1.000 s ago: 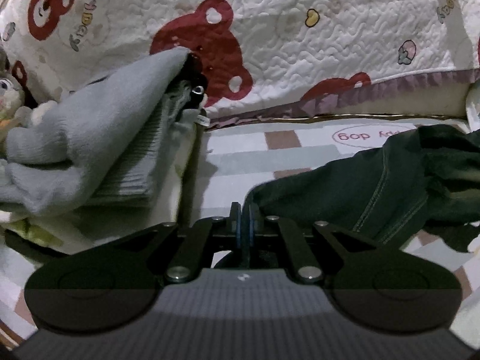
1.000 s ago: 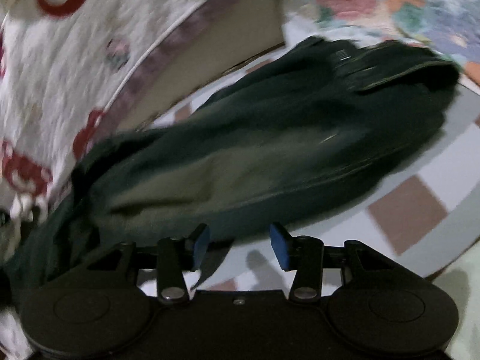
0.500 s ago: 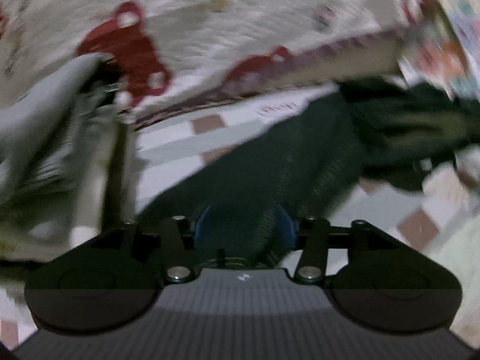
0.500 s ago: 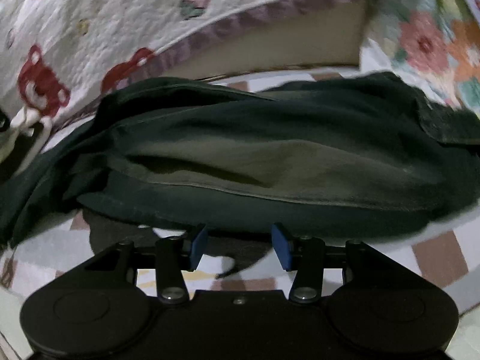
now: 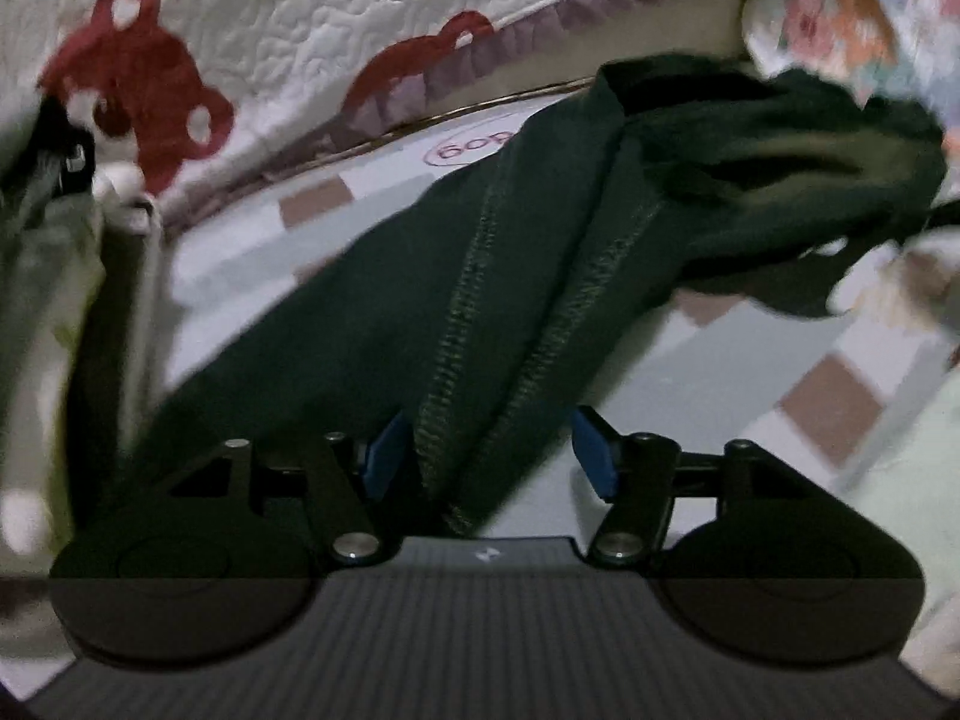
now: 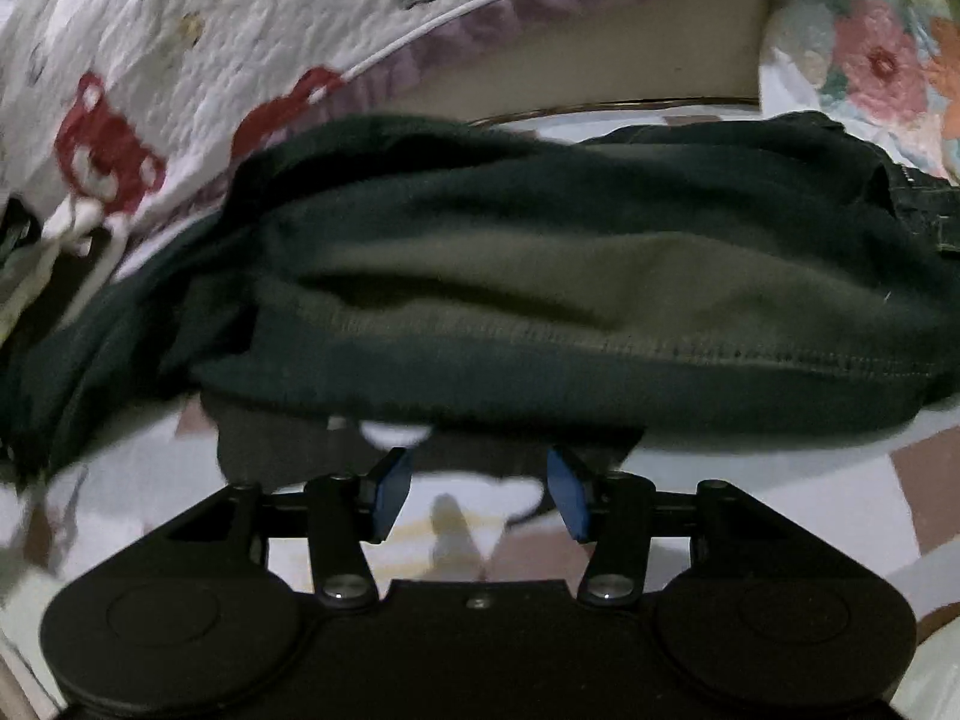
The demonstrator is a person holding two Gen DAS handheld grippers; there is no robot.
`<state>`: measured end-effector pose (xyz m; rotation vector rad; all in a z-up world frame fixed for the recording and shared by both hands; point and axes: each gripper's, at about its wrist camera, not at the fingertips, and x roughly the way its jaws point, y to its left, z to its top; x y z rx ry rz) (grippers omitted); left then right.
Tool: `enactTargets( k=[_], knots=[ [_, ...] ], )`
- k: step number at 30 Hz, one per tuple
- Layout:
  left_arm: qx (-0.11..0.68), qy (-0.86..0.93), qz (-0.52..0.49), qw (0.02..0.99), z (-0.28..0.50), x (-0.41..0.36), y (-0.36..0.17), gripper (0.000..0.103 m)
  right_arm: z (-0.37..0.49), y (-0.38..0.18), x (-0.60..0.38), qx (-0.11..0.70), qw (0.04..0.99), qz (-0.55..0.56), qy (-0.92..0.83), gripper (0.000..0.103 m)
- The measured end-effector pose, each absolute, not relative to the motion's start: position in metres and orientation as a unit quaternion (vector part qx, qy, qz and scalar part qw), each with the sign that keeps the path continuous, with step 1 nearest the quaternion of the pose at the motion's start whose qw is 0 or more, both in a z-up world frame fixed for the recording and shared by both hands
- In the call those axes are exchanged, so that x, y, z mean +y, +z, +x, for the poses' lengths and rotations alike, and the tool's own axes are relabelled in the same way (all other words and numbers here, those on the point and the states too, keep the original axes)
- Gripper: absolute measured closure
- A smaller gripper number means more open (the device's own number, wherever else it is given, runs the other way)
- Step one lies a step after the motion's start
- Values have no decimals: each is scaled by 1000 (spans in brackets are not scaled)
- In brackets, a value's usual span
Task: Fold clothes
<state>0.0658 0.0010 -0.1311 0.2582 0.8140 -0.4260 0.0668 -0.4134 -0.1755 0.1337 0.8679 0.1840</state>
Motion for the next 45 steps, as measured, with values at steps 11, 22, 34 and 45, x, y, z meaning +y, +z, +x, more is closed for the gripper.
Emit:
enactTargets(
  k=[11, 22, 34, 45],
  knots=[
    [362, -221, 216, 880, 52, -21, -153, 72, 82, -185, -328, 365, 899, -148, 193, 47],
    [331, -142, 217, 907, 74, -9, -160, 61, 107, -196, -311, 331, 896, -226, 192, 35],
    [341, -170, 185, 906, 103, 7, -177, 36, 130, -198, -325, 340, 915, -127, 179, 9],
    [272, -148, 251, 917, 84, 2, -156, 98, 124, -186, -340, 358, 910, -43, 204, 97]
  ],
)
